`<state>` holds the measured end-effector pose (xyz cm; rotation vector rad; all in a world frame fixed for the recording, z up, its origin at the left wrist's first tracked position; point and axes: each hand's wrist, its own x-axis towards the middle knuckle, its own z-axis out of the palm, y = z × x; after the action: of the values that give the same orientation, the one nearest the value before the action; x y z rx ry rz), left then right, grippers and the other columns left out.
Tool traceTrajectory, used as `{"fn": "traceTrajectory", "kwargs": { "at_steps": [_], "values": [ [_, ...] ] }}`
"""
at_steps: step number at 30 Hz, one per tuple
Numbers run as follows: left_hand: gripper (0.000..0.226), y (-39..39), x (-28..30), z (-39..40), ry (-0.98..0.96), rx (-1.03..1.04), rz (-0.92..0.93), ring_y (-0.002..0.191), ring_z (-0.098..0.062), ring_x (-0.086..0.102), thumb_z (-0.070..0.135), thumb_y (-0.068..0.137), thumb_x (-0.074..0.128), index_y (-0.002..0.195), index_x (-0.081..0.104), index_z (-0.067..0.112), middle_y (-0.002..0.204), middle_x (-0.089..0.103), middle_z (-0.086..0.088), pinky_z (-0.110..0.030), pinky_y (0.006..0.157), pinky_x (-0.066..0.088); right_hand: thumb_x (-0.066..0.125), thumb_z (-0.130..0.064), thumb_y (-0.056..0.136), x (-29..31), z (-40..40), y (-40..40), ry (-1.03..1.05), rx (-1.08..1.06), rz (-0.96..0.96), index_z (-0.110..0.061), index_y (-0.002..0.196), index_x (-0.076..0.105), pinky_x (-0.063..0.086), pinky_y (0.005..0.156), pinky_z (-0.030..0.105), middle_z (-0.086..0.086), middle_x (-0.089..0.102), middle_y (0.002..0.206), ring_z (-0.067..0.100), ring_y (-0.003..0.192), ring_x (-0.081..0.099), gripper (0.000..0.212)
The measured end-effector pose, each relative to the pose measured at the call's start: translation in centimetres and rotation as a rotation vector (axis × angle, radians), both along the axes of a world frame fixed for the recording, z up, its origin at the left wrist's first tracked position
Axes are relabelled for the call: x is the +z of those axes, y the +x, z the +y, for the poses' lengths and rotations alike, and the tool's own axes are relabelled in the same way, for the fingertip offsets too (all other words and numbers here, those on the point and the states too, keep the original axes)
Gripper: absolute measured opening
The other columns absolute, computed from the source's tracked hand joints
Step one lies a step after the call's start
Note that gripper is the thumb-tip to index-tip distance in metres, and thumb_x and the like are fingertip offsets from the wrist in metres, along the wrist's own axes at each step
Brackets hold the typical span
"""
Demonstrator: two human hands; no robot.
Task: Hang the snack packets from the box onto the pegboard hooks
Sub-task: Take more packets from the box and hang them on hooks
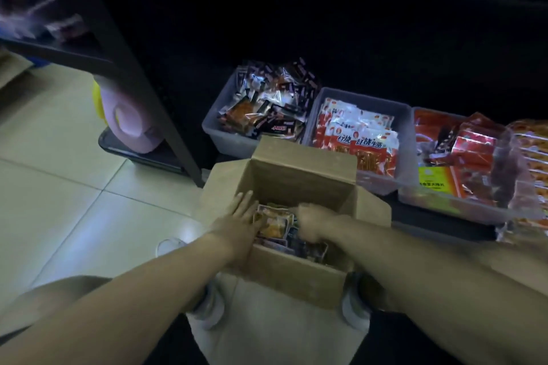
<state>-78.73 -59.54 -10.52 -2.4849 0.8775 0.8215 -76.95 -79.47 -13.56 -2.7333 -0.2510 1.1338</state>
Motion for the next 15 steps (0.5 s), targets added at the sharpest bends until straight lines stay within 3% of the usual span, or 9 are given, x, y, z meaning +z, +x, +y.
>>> {"fn": "traceTrajectory", "kwargs": {
  "at_steps": [3, 7, 11, 13, 15],
  "values": [
    [0.100, -0.2, -1.0, -0.9, 0.098, 0.002, -0.019, 0.156, -0.046, -0.031, 0.061, 0.096, 0.064, 0.171, 0.009, 0.025, 0.176, -0.018, -0.014, -0.071, 0.119, -0.022, 0.069, -0.018, 0.092, -4.2, 1.9, 2.2, -0.010, -0.028, 0.011, -0.009, 0.136, 0.056, 0.056, 0.090, 0.034, 0.012, 0.063, 0.134, 0.032, 0.115, 0.066, 0.047],
    [0.071, -0.5, -1.1, -1.0, 0.160, 0.044, 0.094, 0.160, -0.044, -0.022, 0.046, 0.108, 0.049, 0.169, 0.022, 0.022, 0.178, -0.005, -0.013, -0.079, 0.113, -0.024, 0.086, -0.042, 0.078, -9.0, 3.3, 3.4, -0.017, -0.071, 0.157, -0.013, 0.152, 0.044, 0.056, 0.098, 0.036, 0.011, 0.056, 0.147, 0.030, 0.120, 0.064, 0.091],
    [0.055, -0.6, -0.8, -0.9, 0.163, 0.032, 0.091, 0.162, -0.042, -0.017, 0.037, 0.113, 0.037, 0.165, 0.034, 0.020, 0.178, 0.007, -0.012, -0.079, 0.111, -0.026, 0.086, -0.040, 0.079, -12.3, 3.4, 2.5, -0.002, -0.050, 0.215, -0.020, 0.167, 0.003, 0.045, 0.109, 0.036, 0.013, 0.026, 0.170, 0.034, 0.144, 0.046, 0.123],
    [0.050, -0.8, -1.0, -0.9, 0.164, 0.023, 0.078, 0.162, -0.043, -0.015, 0.036, 0.113, 0.033, 0.161, 0.043, 0.023, 0.178, 0.011, -0.013, -0.079, 0.109, -0.028, 0.083, -0.033, 0.083, -13.6, 3.6, 2.0, 0.008, -0.048, 0.166, -0.020, 0.167, 0.005, 0.046, 0.110, 0.039, 0.014, 0.027, 0.168, 0.036, 0.144, 0.046, 0.116],
    [0.048, -1.0, -1.1, -0.7, 0.149, 0.034, 0.073, 0.163, -0.042, -0.014, 0.034, 0.113, 0.030, 0.156, 0.050, 0.024, 0.177, 0.017, -0.012, -0.078, 0.107, -0.030, 0.077, -0.032, 0.090, -14.0, 4.2, 1.7, -0.007, 0.002, 0.172, -0.018, 0.163, 0.025, 0.046, 0.110, 0.040, 0.015, 0.040, 0.160, 0.036, 0.140, 0.050, 0.091]
  ]
}}
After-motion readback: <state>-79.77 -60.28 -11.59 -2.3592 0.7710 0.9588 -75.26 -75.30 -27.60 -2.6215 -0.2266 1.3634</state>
